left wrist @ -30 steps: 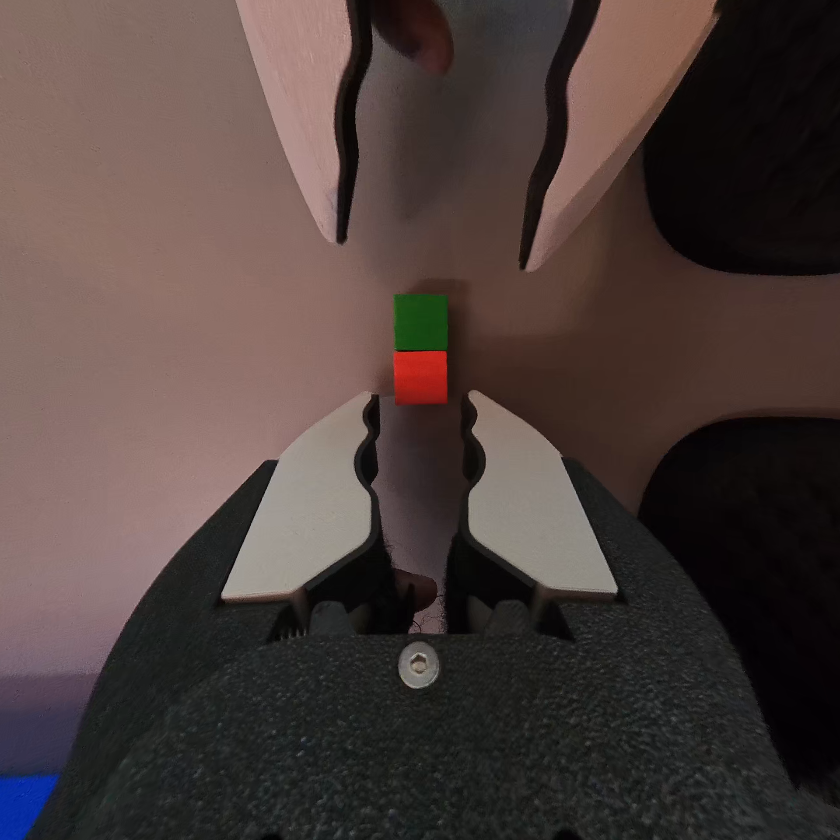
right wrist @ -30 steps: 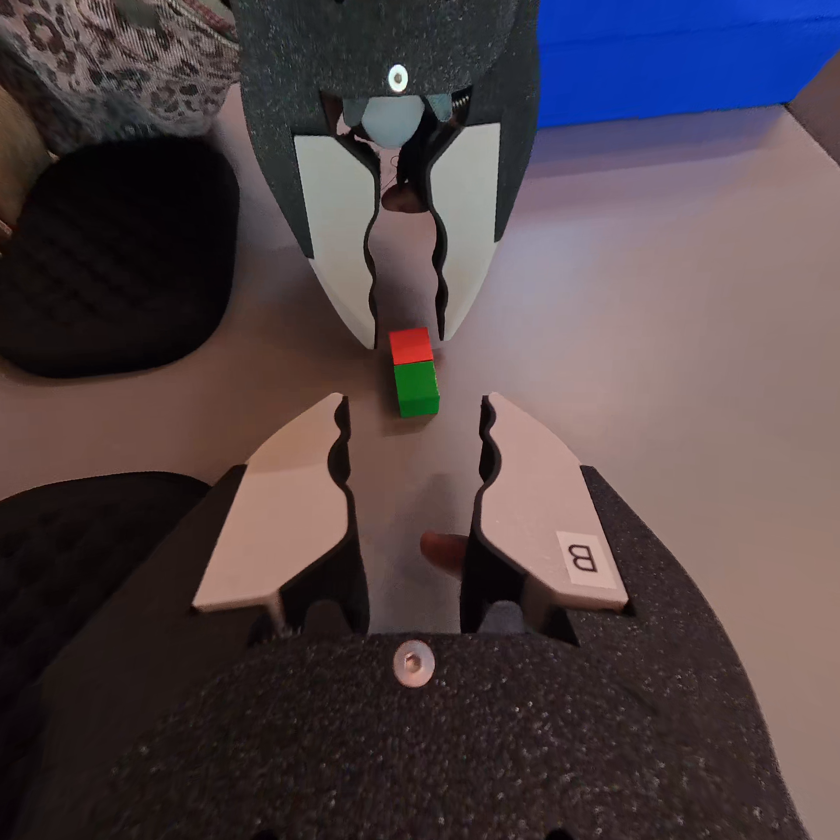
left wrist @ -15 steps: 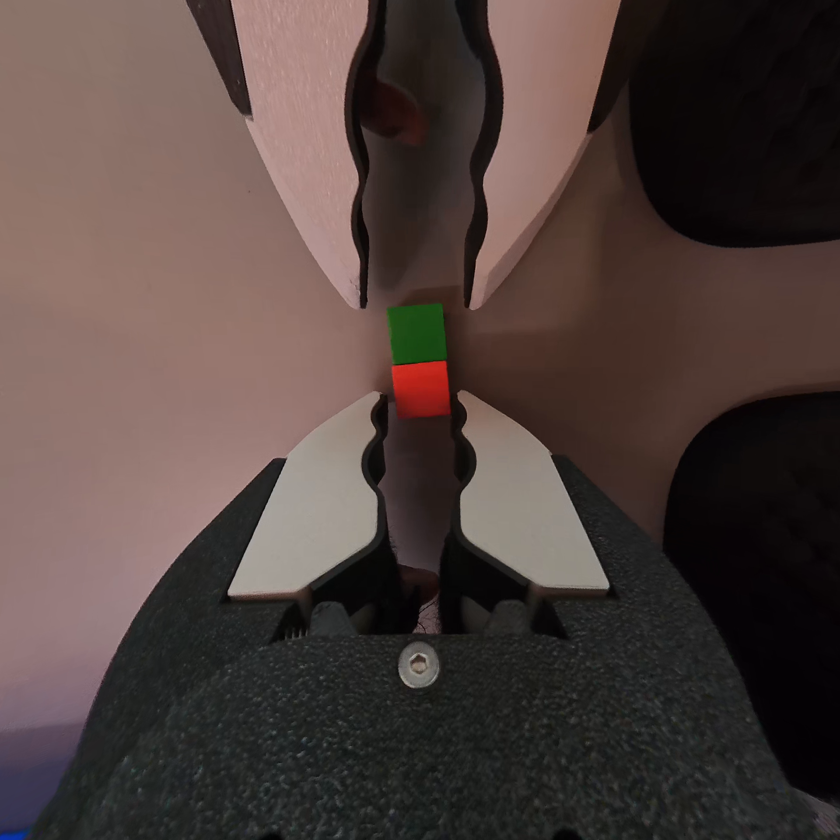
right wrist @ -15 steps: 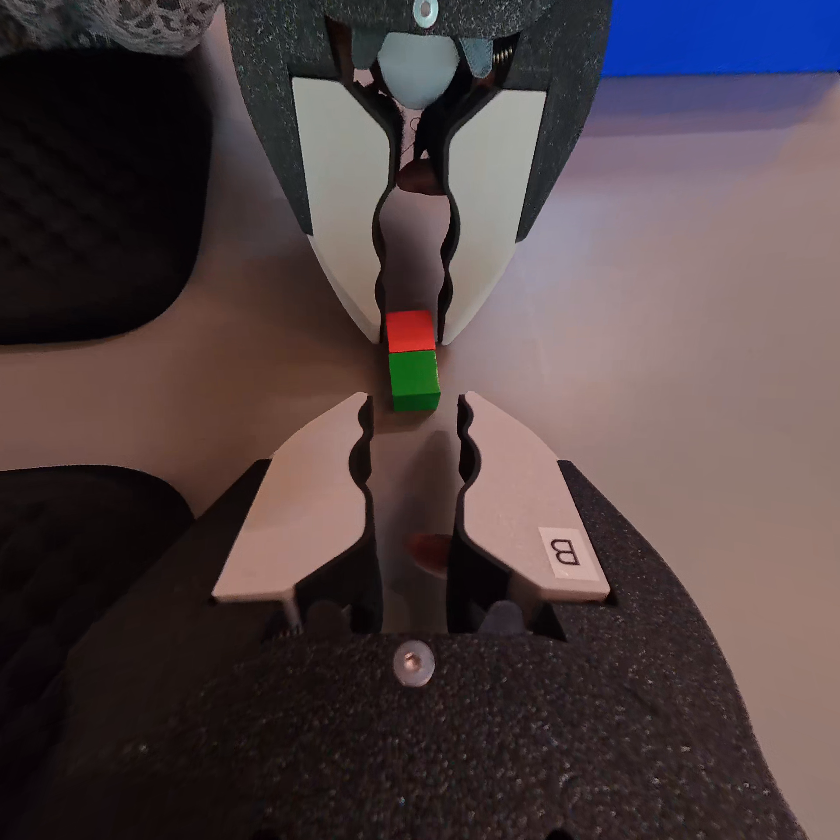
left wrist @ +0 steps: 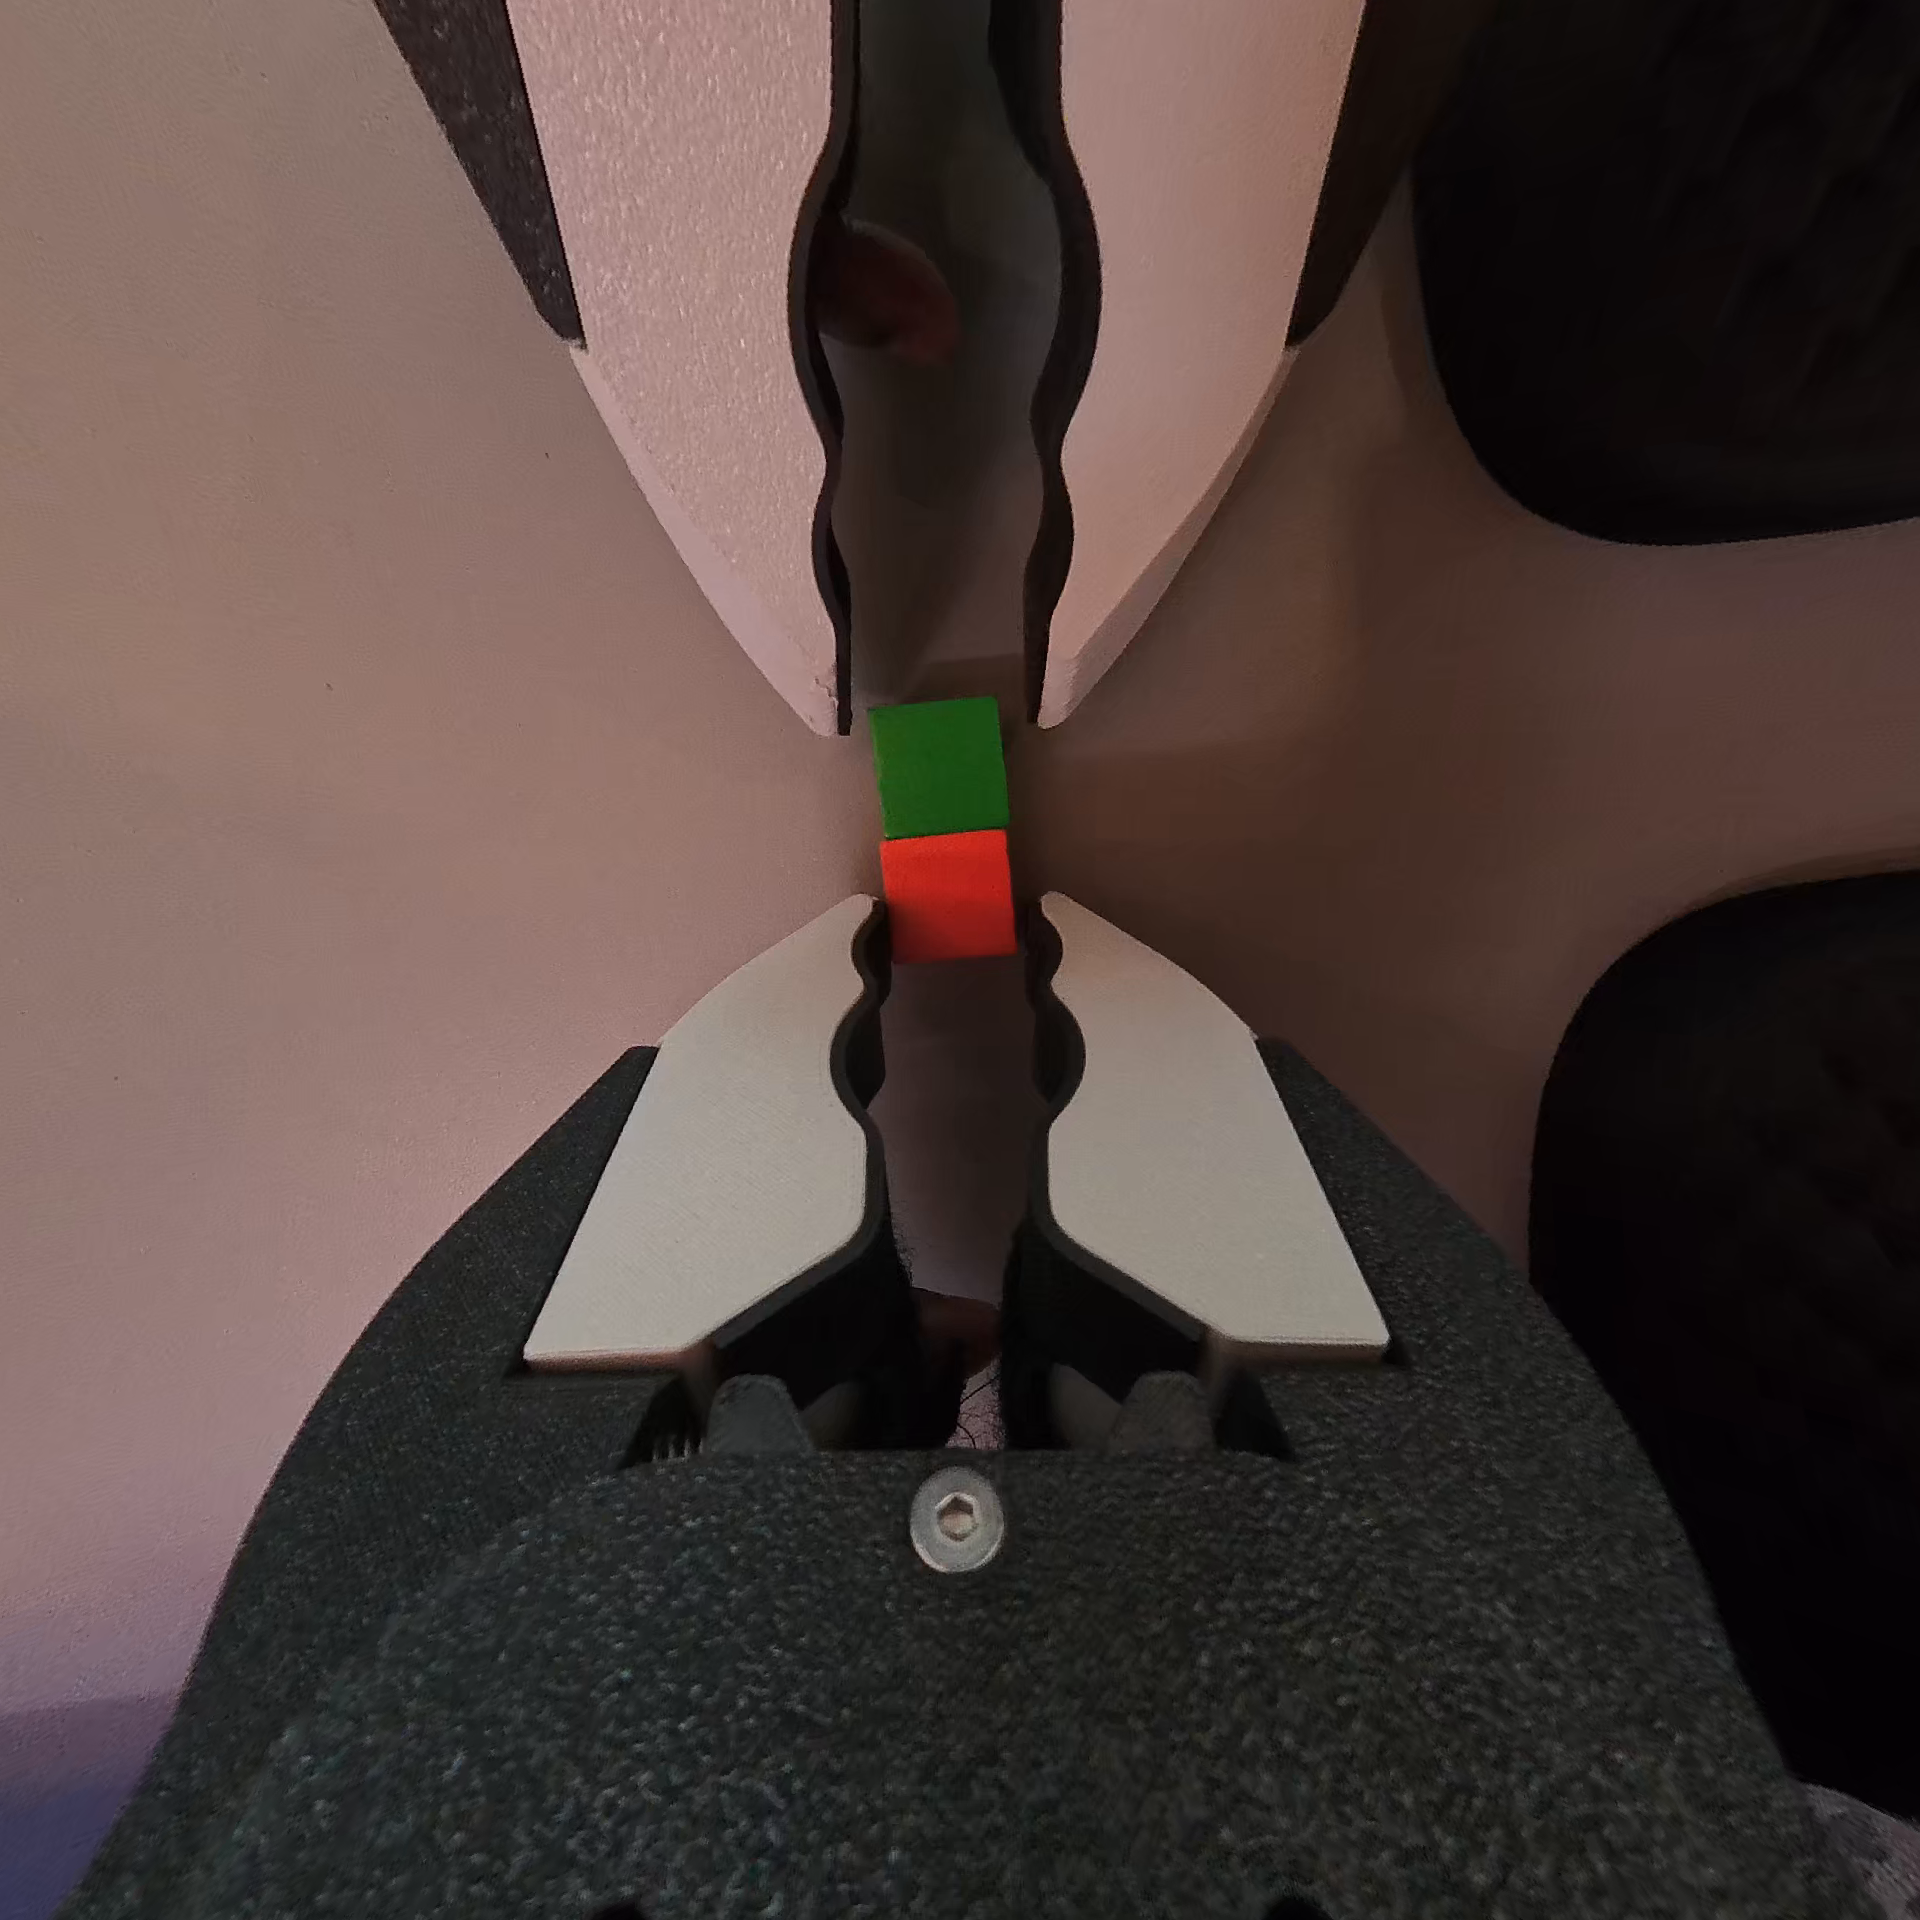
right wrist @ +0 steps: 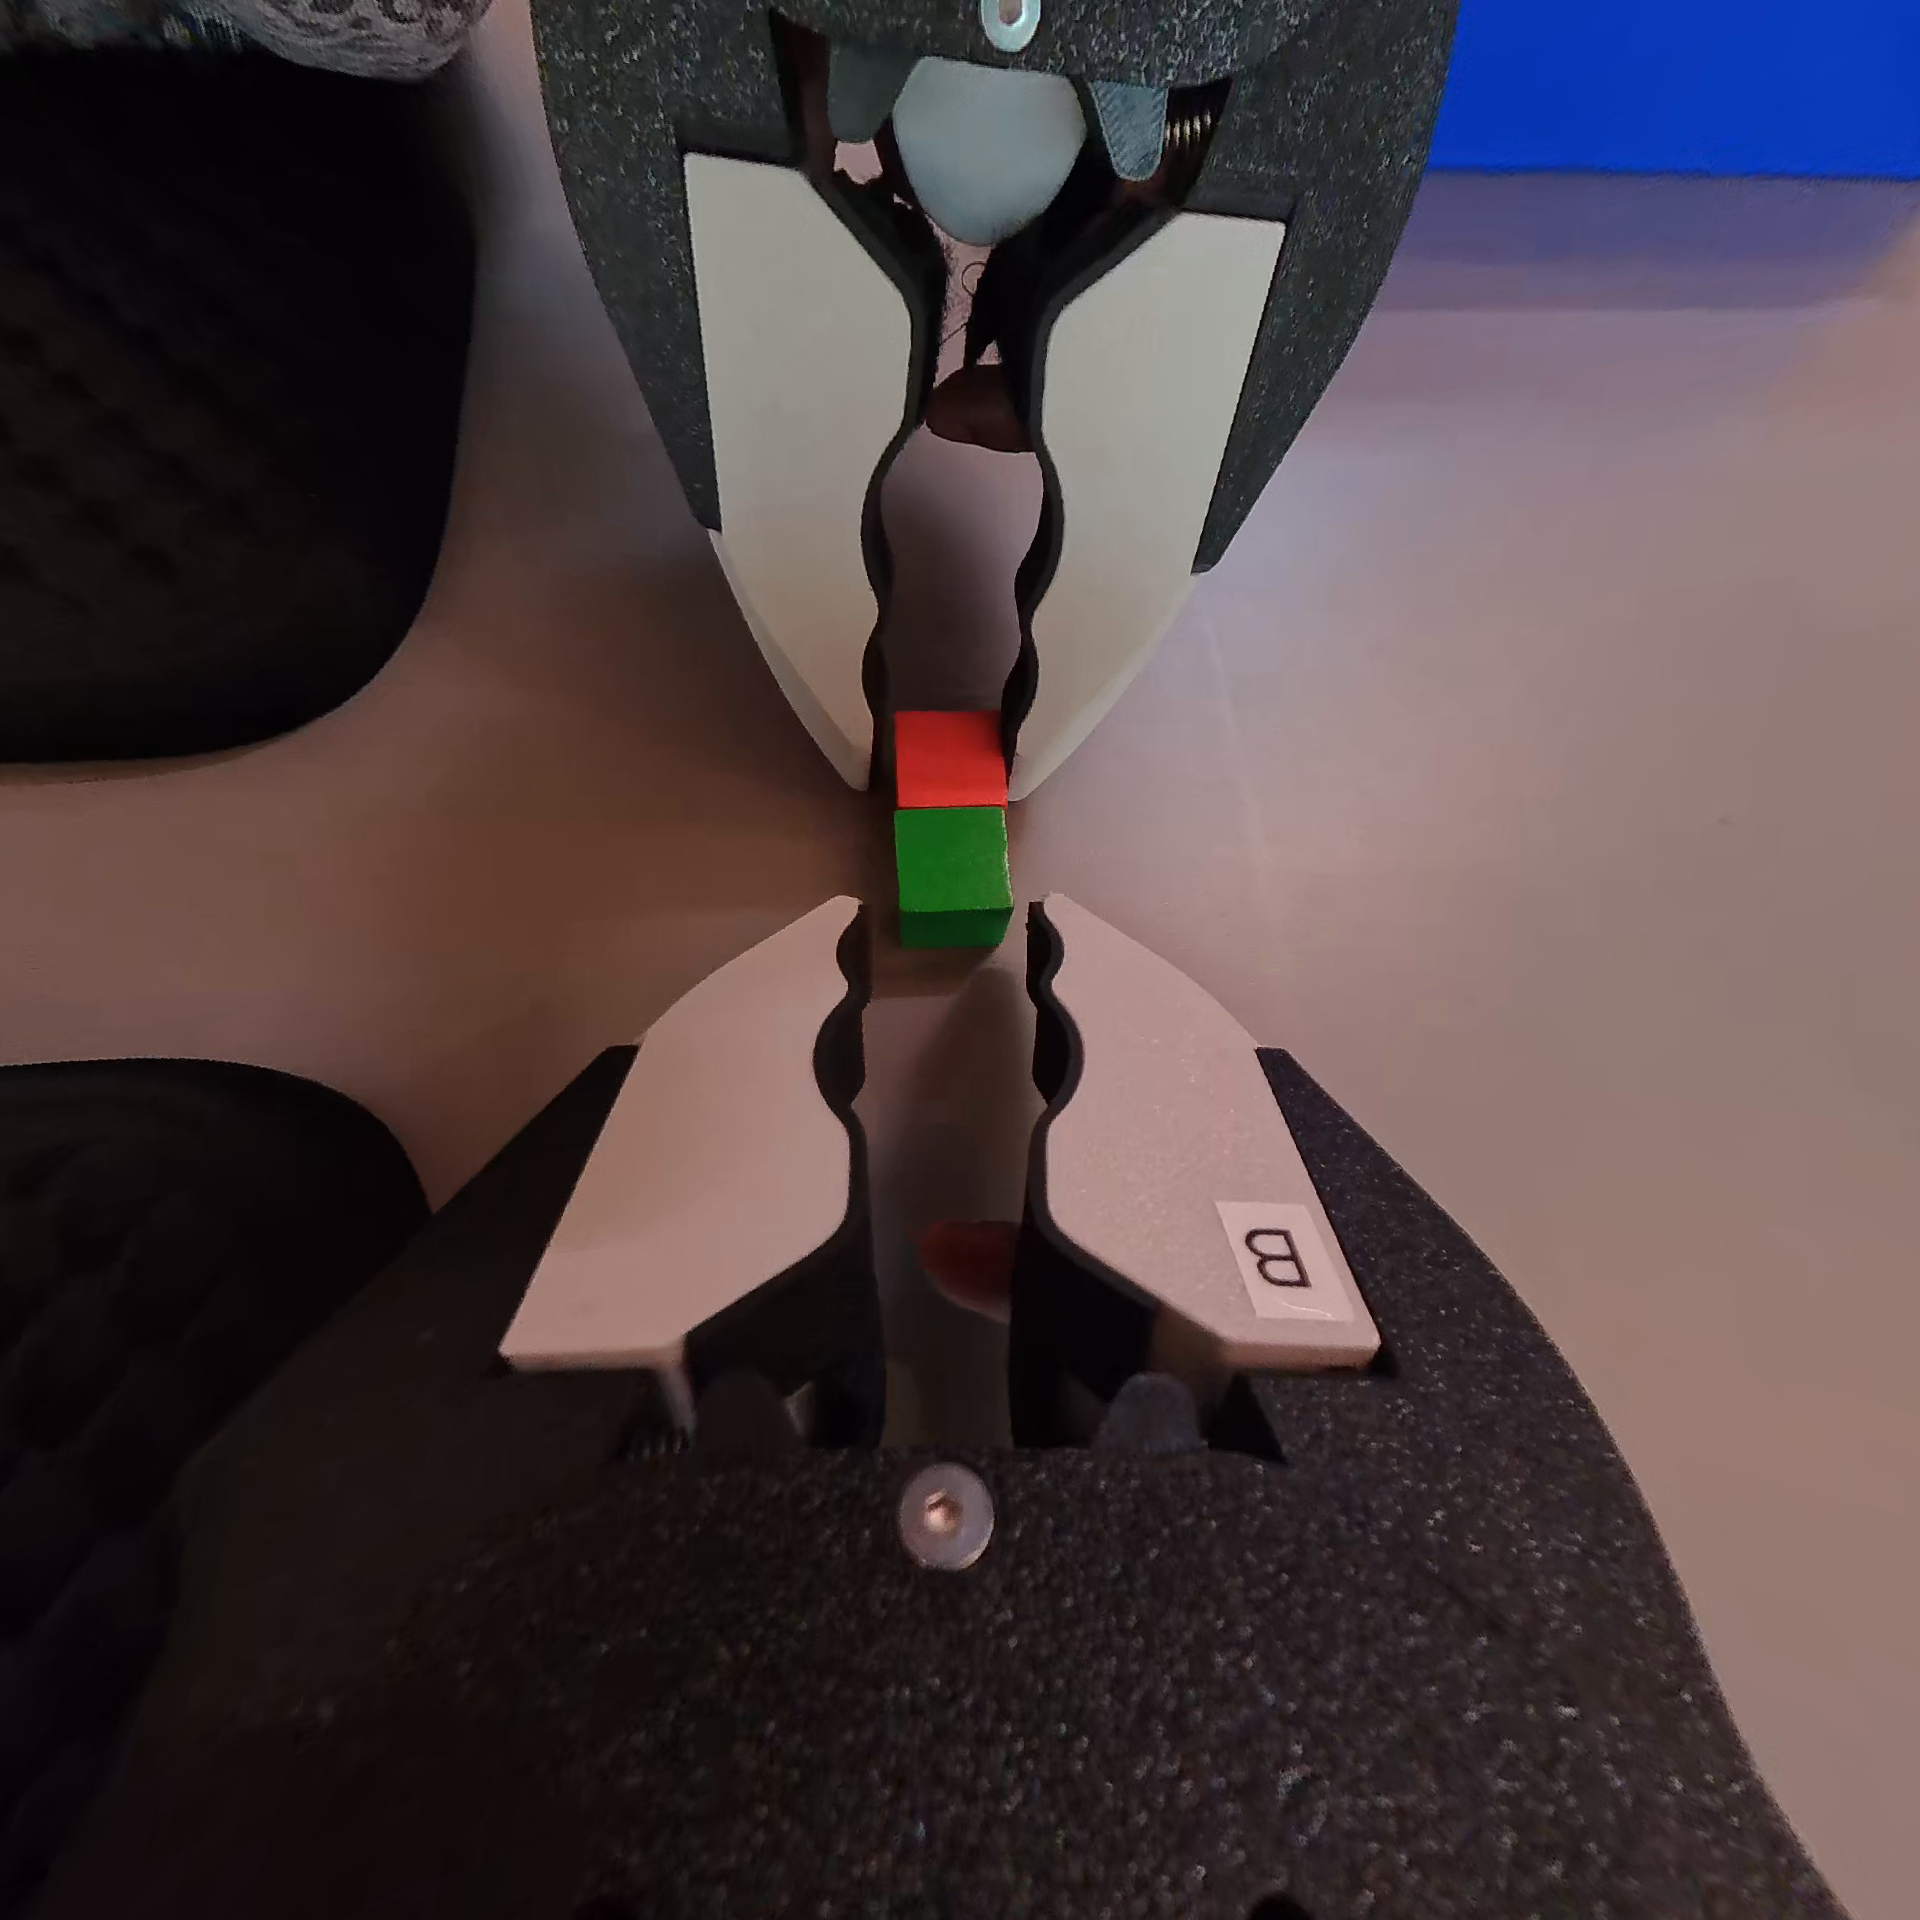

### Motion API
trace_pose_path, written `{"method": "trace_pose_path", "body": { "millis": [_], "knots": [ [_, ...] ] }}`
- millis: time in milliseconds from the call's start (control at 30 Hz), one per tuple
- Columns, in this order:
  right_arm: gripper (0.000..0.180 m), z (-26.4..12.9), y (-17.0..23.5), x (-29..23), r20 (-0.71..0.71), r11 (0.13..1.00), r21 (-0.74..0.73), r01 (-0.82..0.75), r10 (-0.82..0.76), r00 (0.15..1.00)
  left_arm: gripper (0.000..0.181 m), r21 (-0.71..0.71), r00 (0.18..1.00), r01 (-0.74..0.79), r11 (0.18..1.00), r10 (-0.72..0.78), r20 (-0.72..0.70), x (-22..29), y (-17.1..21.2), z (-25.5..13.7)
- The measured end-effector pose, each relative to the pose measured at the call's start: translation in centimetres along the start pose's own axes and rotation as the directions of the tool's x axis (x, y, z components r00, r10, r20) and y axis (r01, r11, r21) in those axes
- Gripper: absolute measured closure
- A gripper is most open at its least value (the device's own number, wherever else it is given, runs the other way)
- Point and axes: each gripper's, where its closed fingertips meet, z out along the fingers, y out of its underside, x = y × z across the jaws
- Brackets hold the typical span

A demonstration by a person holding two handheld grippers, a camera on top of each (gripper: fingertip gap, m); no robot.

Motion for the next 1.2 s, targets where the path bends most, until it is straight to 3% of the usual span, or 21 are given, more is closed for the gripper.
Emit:
{"method": "trace_pose_path", "body": {
  "millis": [467,600,700,800,900,967,1033,1200],
  "knots": [
    [0.156,0.0,-0.1,0.1,-0.006,1.000,0.009,0.003,-0.003,1.000,0.155,0.000,1.000,0.003,1.000,-0.003,-0.008,0.1,-0.1,0.0],
    [0.150,0.3,-0.6,0.4,-0.003,1.000,0.025,-0.006,0.007,1.000,0.148,0.015,0.999,0.041,0.999,-0.041,0.001,0.0,-0.2,-0.6],
    [0.144,-0.5,-0.9,0.6,-0.013,0.998,0.055,-0.023,0.024,1.000,0.144,0.107,0.993,0.114,0.988,-0.118,0.030,-0.2,-0.9,-3.8],
    [0.137,-1.5,-1.8,0.9,-0.022,0.992,0.116,-0.046,0.049,0.999,0.141,0.236,0.960,0.212,0.948,-0.247,0.132,-1.8,-0.3,-9.8],
    [0.135,-2.2,-2.5,1.1,-0.034,0.986,0.161,-0.048,0.054,0.998,0.143,0.361,0.856,0.334,0.871,-0.440,0.270,-4.7,3.4,-16.6],
    [0.134,-2.6,-2.9,1.0,-0.036,0.982,0.185,-0.044,0.052,0.998,0.143,0.338,0.770,0.425,0.840,-0.532,0.352,-6.5,8.1,-19.2],
    [0.134,-2.8,-3.3,1.0,-0.034,0.979,0.202,-0.041,0.049,0.998,0.143,0.263,0.723,0.473,0.841,-0.541,0.430,-8.2,12.9,-20.2],
    [0.133,-2.7,-3.2,0.7,-0.026,0.980,0.196,-0.038,0.044,0.999,0.149,0.054,0.720,0.556,0.829,-0.514,0.466,-11.9,21.7,-17.8]
  ]
}}
